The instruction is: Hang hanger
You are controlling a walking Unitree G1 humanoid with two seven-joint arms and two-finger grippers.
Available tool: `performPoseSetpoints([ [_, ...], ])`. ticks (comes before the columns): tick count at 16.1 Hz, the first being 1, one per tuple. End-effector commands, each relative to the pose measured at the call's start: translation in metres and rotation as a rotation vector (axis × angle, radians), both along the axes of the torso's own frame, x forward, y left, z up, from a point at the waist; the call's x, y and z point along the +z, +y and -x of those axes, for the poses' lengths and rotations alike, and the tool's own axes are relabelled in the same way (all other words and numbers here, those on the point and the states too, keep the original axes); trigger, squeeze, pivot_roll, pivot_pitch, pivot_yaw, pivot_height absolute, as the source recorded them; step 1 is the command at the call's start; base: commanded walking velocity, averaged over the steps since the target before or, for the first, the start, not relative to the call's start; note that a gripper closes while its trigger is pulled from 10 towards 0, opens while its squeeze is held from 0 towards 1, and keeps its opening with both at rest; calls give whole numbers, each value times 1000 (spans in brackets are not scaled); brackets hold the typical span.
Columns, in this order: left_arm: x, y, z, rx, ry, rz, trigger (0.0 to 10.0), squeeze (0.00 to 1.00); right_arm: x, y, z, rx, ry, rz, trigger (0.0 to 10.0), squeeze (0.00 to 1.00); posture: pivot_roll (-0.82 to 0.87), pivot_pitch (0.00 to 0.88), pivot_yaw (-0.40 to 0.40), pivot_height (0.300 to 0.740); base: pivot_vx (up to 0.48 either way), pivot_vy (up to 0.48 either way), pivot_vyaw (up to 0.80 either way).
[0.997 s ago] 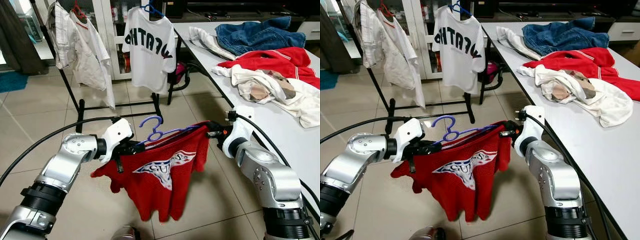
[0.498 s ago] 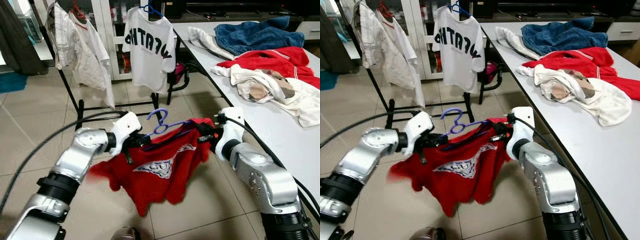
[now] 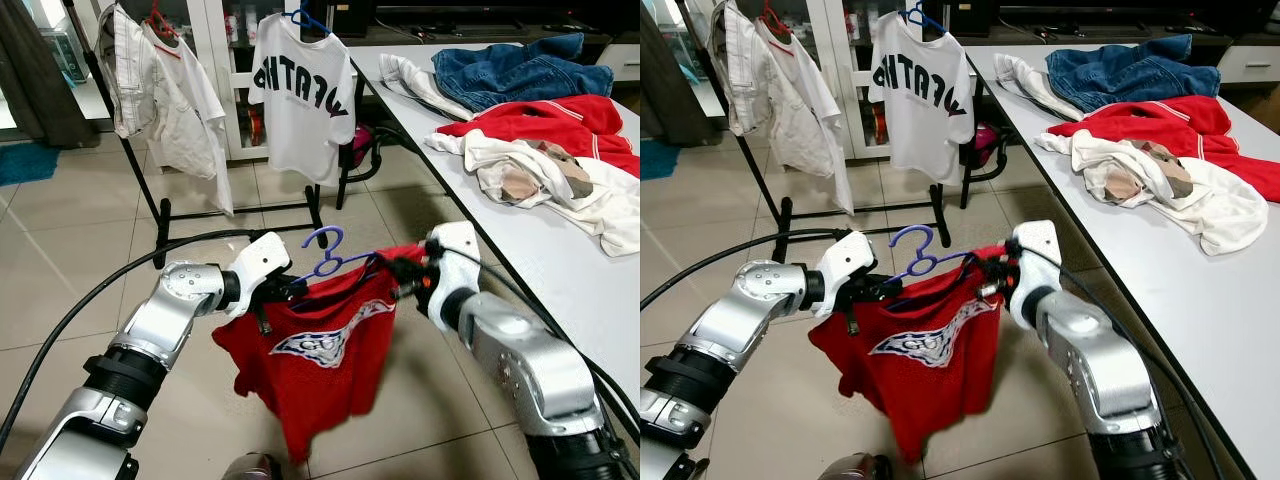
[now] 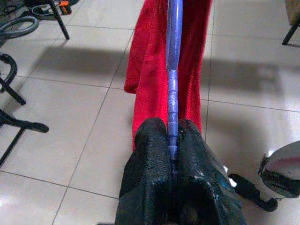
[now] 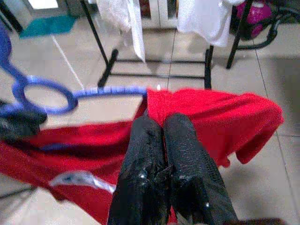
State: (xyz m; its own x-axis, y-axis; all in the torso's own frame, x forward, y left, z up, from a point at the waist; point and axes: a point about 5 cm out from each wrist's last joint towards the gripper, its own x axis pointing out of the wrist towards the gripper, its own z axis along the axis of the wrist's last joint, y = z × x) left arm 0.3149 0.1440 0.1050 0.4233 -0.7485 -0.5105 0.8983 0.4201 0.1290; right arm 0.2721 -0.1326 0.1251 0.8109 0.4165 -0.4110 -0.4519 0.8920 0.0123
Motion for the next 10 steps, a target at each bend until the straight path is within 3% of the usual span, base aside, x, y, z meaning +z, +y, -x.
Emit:
performPoseSetpoints([
  [1,14,1,-9,7,-64,1,0,0,3,1,2,19,-7,17,10000,0,-21,0,11,740,0,0,0],
  [2,16,2,-10,12,-72,4,0,0,-1,-1,3,16,8,37,10000,1000,-21,0,11,740,0,0,0],
  [8,24,7,-12,-4,-105,25,0,0,-6,-11,8,105,25,116,10000,1000,-19,0,12,740,0,0,0],
  [10,25,10,-9,-77,-101,2,0,0,13,-21,2,162,-81,108,10000,1000,-20,0,10,740,0,0,0],
])
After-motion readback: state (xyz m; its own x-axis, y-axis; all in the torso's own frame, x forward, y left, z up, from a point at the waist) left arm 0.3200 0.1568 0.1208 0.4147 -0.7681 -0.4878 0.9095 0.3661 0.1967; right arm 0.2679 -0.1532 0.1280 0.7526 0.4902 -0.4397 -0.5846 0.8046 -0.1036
